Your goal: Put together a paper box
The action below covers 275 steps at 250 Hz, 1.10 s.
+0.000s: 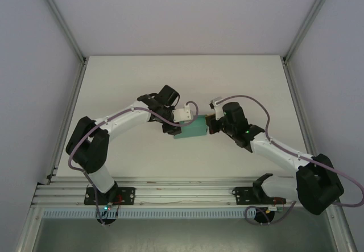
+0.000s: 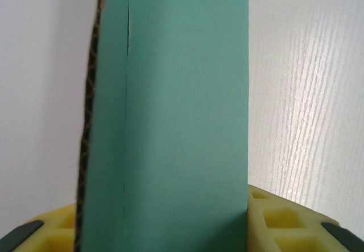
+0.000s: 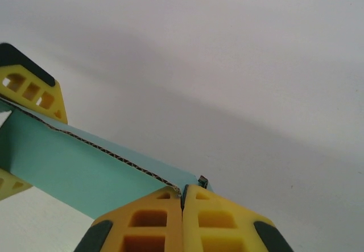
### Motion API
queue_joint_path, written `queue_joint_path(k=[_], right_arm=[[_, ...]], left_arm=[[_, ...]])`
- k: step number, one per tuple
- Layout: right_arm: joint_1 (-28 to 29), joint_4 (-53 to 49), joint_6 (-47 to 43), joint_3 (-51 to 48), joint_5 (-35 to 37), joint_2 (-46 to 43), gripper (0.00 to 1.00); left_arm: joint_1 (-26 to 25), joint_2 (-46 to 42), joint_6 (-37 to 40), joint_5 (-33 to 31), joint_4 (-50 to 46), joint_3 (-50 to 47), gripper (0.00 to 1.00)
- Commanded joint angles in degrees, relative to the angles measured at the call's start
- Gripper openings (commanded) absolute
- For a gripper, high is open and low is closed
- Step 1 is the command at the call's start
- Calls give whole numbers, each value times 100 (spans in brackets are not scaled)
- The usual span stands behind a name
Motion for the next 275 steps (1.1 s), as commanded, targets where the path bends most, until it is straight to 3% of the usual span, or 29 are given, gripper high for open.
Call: queue_joint_path(k=[1,64,136,148,166,190,200,275], right_arm=[[1,-710,-423,233,168,119,2],[10,-912,-452,522,34,322,2],[174,605,-53,-481,11,282,1],[203,617,-50,-528,126,263,1],[209,582,-31,-551,254,242,0],[219,533,29,-543,356,191,0],[228,476,72,-514,423,177,0],[383,-127,562,-177,1057,140,0]], left_arm=[[12,39,21,-128,-197,138,44],[8,30,-21,-137,-118,89,44],[10,-89,-390,-126,325,17,49],[10,-129,-483,-145,389,15,57],[13,-183,-665,-242,483,17,60],[8,-304,-941,-331,606,-12,81],[6,-374,-1083,-389,658,-37,99],[-1,-1525,-3042,-1536,1011,-625,100]])
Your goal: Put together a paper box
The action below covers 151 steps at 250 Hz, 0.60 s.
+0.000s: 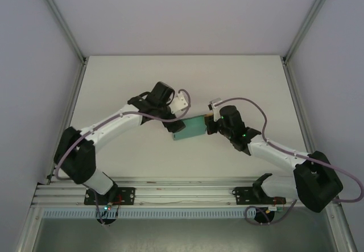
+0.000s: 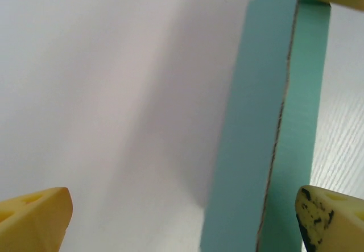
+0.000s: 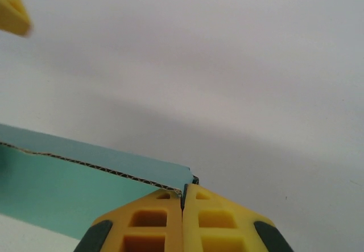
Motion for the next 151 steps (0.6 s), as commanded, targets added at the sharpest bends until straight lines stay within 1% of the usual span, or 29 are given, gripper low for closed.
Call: queue_joint_path(k=[1,20,33,46,60,77,84,107,133,144,151], right_arm=[[98,-795,321,97,383,18,0],[258,-833,358,127,635,-6,0],[326,-960,506,210,825,-1,0],[374,-1099,582,306,912,9,0],[432,-1139,597,356,944,40,0],[470,-1193,688,424,1008,103,0],[464,-1241,718,468,1033,140,0],[475,-1321,751,550,1086,234,0],[489,-1345,793,588,1054,295,0],[493,-1345,789,594,1023,299,0],[497,-1331,792,590,1020,299,0]], left_arm=[[-3,-585,-1222,-696,263,-328,100],[-12,-877,-1649,-919,304,-590,100],[-12,-1011,-1919,-950,221,-697,100],[-33,-1109,-2080,-901,200,-812,98],[-57,-1177,-2140,-857,346,-970,89],[-71,-1157,-2220,-853,371,-1015,72],[-74,-1136,-2282,-818,340,-991,68],[-124,-1115,-2359,-641,390,-1035,65],[-144,-1098,-2314,-681,459,-1097,60],[-143,-1068,-2308,-709,482,-1103,54],[-143,-1027,-2289,-707,482,-1089,52]])
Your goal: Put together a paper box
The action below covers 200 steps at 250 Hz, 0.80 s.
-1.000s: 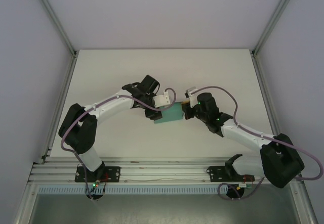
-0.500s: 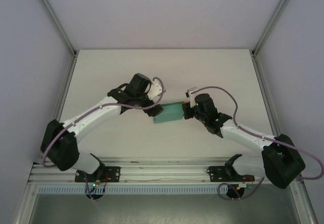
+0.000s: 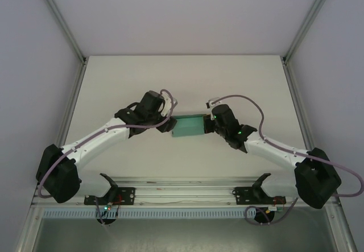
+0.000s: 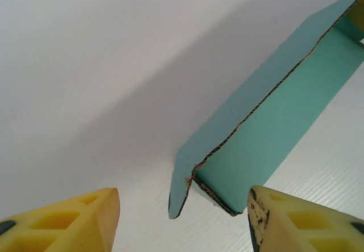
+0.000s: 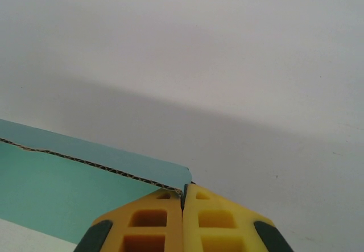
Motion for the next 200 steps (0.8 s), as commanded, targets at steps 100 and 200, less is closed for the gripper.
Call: queue_joint_path(k=[100,200], right_arm=[[108,-482,43,42,35,117,0],[537,-849,169,129,713,210,0]], left_arm=[[-41,444,-486,-1,196,157,17],[-85,365,-1755,-116,-171,306,0]])
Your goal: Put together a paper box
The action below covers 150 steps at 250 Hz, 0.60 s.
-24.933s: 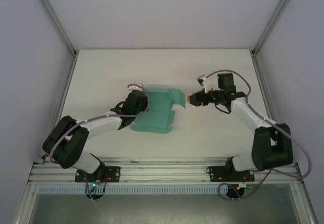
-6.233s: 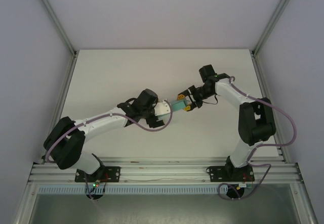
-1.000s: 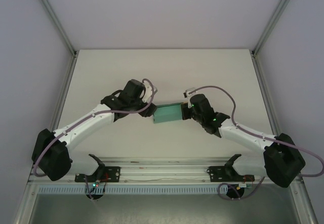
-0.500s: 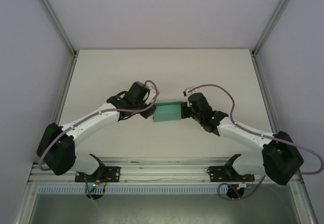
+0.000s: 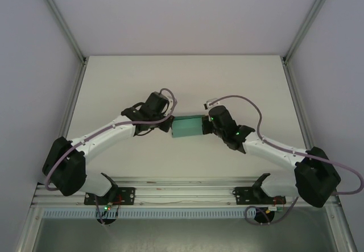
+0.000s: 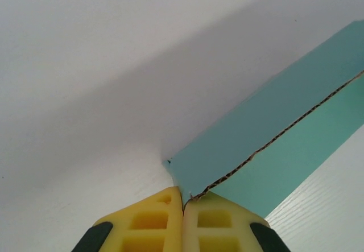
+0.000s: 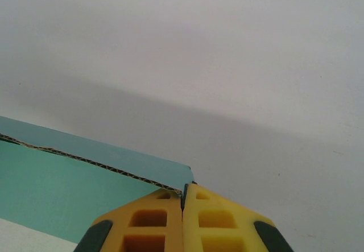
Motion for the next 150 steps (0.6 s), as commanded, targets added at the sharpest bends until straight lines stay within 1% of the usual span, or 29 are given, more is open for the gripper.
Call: queue_joint_path(k=[1,15,61,96,110,150], right_arm=[[257,-733,133,59,377,161,0],[322,-762,256,73,536,183,0],[354,-808,549,50,652,204,0],[410,-991,658,147,807,235,0],[424,-993,702,139,827,217,0],[448,-864,898,99,850,209,0]], left_arm=[[-55,-90,-635,-115,-236,283,0],[-55,-103,-853,-160,-335,292,0],[1,-43,-1309,69,-654,384,0],[298,118,-1848,868,-691,463,0],[364,172,-1918,1193,-686,496,0],[361,323,-2016,1159,-904,625,0]])
